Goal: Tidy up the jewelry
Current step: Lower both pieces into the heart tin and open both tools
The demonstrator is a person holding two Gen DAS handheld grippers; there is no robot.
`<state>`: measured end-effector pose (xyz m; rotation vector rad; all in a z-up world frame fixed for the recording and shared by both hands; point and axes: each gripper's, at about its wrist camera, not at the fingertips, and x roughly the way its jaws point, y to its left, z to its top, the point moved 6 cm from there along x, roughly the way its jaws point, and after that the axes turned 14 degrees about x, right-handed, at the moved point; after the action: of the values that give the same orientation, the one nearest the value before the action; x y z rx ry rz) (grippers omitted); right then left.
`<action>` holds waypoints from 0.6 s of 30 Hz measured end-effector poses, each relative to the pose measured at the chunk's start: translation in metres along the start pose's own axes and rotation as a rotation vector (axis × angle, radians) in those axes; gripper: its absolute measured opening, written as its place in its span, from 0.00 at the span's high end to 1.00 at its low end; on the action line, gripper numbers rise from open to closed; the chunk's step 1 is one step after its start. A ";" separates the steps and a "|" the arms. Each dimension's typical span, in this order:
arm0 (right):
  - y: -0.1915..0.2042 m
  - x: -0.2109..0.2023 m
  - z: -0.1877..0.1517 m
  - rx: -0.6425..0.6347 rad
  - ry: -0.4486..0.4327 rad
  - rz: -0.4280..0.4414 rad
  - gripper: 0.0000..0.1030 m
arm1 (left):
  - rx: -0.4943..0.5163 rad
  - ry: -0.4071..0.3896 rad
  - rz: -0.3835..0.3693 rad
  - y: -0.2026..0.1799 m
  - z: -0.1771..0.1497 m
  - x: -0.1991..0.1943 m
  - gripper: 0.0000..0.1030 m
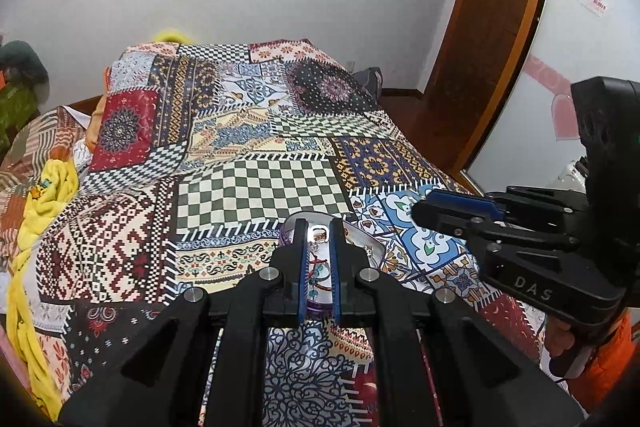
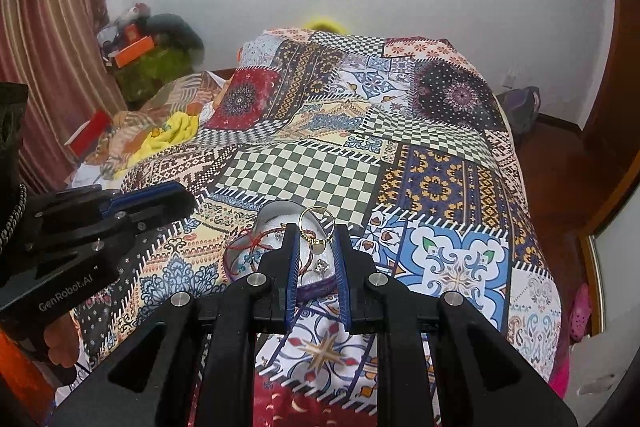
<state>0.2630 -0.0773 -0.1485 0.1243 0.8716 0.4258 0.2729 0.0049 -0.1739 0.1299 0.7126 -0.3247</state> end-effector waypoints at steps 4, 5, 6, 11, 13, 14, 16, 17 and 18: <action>-0.002 0.017 -0.004 0.005 0.034 -0.001 0.86 | 0.001 0.023 -0.012 -0.001 -0.005 0.014 0.92; -0.003 0.020 -0.005 0.011 0.044 0.001 0.85 | -0.002 0.030 -0.019 -0.001 -0.007 0.017 0.92; -0.005 0.025 -0.006 0.018 0.056 0.007 0.86 | -0.003 0.038 -0.025 -0.002 -0.009 0.021 0.92; -0.008 0.041 -0.013 0.036 0.112 0.031 0.86 | 0.003 0.070 -0.049 -0.005 -0.018 0.035 0.92; -0.007 0.045 -0.015 0.027 0.125 0.032 0.86 | 0.008 0.082 -0.051 -0.005 -0.021 0.040 0.92; -0.007 0.047 -0.015 0.024 0.129 0.032 0.86 | 0.009 0.086 -0.051 -0.005 -0.023 0.042 0.92; -0.007 0.051 -0.016 0.017 0.139 0.033 0.86 | 0.010 0.094 -0.058 -0.006 -0.026 0.045 0.92; -0.007 0.053 -0.017 0.014 0.144 0.032 0.85 | 0.010 0.097 -0.059 -0.006 -0.027 0.046 0.92; -0.007 0.056 -0.017 0.011 0.151 0.032 0.85 | 0.010 0.100 -0.061 -0.006 -0.028 0.047 0.92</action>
<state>0.2835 -0.0620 -0.2014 0.1172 1.0215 0.4650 0.2873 -0.0060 -0.2259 0.1343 0.8151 -0.3822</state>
